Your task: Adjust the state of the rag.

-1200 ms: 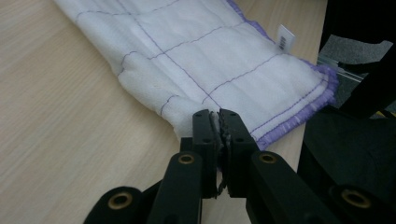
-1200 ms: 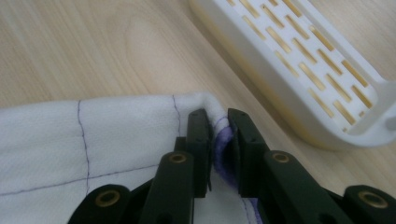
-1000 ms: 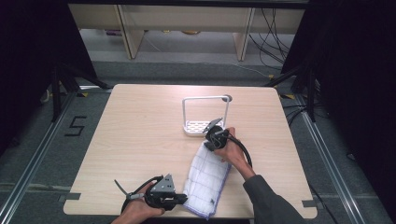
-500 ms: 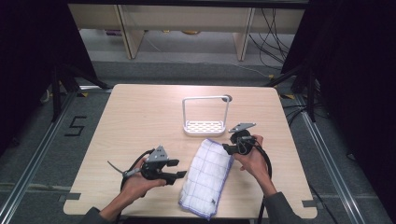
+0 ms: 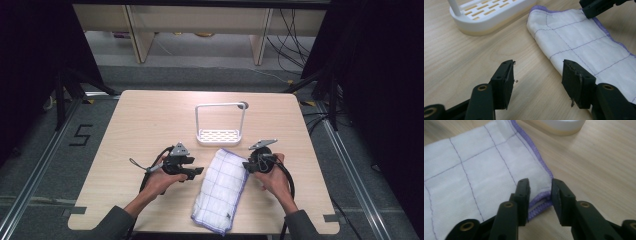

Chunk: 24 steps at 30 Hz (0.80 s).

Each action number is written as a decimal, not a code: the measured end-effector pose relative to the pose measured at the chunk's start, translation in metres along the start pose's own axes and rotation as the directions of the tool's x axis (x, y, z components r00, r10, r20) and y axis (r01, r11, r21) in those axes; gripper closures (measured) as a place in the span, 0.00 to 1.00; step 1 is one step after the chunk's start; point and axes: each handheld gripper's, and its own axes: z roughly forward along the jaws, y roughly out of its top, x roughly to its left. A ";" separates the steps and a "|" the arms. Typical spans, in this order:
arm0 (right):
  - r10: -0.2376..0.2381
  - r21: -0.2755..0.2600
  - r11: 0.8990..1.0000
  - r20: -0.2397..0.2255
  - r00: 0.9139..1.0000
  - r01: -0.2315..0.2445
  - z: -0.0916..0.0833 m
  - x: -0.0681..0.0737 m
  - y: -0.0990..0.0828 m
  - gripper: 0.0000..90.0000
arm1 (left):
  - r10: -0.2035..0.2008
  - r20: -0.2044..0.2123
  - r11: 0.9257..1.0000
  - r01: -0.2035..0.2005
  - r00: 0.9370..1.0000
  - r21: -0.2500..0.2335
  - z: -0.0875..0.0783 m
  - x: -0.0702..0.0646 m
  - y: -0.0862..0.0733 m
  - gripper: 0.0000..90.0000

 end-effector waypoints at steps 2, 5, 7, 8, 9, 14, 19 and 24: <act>0.005 0.010 1.000 -0.016 1.000 -0.005 0.004 -0.001 -0.001 0.94 | -0.009 -0.007 1.000 0.009 1.000 -0.004 -0.002 0.002 0.000 0.47; -0.002 -0.002 1.000 -0.036 0.999 0.002 0.001 -0.003 -0.002 0.98 | -0.026 -0.008 0.999 0.025 1.000 -0.021 -0.002 0.003 -0.001 0.47; -0.006 -0.033 0.999 -0.035 0.999 0.005 -0.013 0.001 0.001 0.98 | -0.033 -0.005 0.999 0.033 0.999 -0.025 -0.002 0.002 0.000 0.47; -0.006 -0.033 0.999 -0.035 0.999 0.005 -0.013 0.001 0.001 0.98 | -0.033 -0.005 0.999 0.033 0.999 -0.025 -0.002 0.002 0.000 0.47; -0.013 -0.049 0.999 -0.037 0.999 0.011 -0.018 0.002 0.002 0.98 | -0.014 0.004 1.000 0.014 1.000 -0.006 -0.003 0.004 0.000 0.47; -0.036 -0.027 0.999 0.001 0.999 0.036 -0.022 0.007 -0.002 0.98 | -0.026 0.002 1.000 0.026 1.000 -0.018 0.001 0.002 0.003 0.47; -0.046 0.023 0.999 0.003 0.999 0.046 -0.005 0.000 -0.011 0.95 | -0.031 0.004 0.999 0.031 1.000 -0.025 0.007 0.002 0.011 0.47; 0.008 -0.005 1.000 0.034 0.999 -0.008 -0.013 -0.004 -0.008 0.75 | -0.024 0.024 0.999 0.024 0.999 -0.023 0.022 0.000 0.023 0.47</act>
